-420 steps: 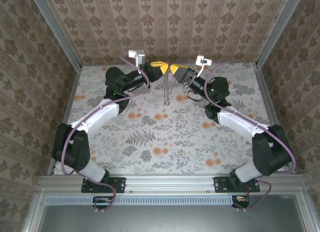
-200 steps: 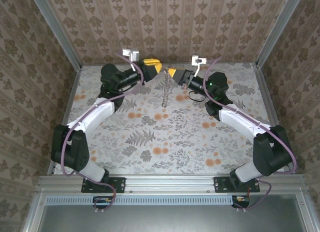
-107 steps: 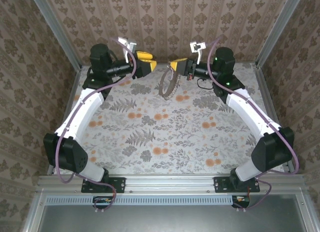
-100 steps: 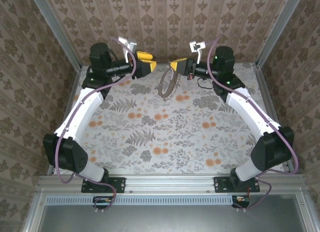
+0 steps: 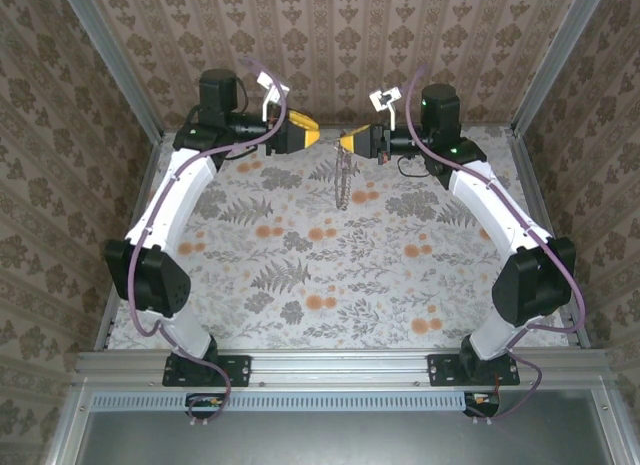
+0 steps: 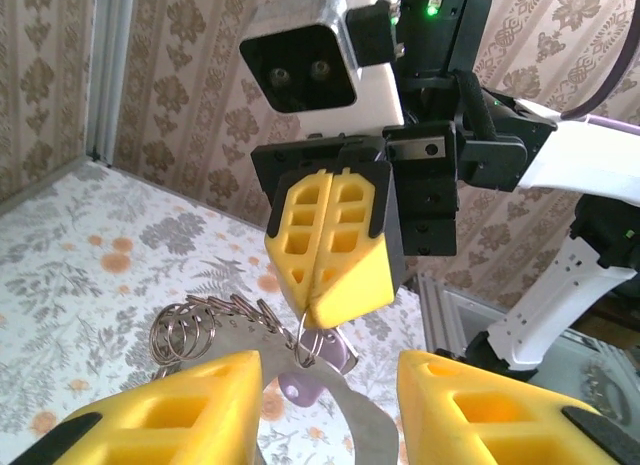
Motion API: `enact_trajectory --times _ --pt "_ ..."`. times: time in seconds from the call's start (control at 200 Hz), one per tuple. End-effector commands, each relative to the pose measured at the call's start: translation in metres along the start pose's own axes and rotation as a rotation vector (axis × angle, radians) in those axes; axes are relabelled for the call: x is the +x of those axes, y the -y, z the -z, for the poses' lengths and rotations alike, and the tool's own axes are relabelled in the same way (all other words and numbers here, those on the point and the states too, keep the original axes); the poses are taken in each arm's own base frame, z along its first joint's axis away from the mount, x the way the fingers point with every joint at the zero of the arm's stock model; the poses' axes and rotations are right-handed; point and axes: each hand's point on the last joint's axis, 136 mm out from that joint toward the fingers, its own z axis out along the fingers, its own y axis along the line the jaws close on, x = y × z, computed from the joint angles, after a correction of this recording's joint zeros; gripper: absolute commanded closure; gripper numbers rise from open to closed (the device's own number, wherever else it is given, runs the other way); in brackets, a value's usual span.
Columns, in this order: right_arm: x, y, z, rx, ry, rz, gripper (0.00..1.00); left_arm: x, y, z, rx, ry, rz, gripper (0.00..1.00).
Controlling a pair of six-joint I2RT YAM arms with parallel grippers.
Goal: Put the keys on the keyring
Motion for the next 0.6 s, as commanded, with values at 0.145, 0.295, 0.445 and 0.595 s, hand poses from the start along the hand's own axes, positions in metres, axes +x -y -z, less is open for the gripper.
enact_trajectory --times 0.145,0.295,0.445,0.595 --pt "-0.013 -0.018 -0.002 -0.067 0.007 0.046 1.00 0.004 0.011 -0.015 0.091 -0.030 -0.004 0.61" --pt "-0.012 -0.020 -0.004 -0.069 0.005 0.047 1.00 0.006 0.010 -0.022 0.106 -0.038 0.004 0.64" --pt "-0.012 -0.020 -0.004 -0.068 0.004 0.045 1.00 0.007 0.008 -0.025 0.106 -0.042 0.008 0.65" --pt "-0.012 -0.020 -0.004 -0.065 0.006 0.047 1.00 0.009 0.008 -0.028 0.113 -0.047 0.011 0.66"
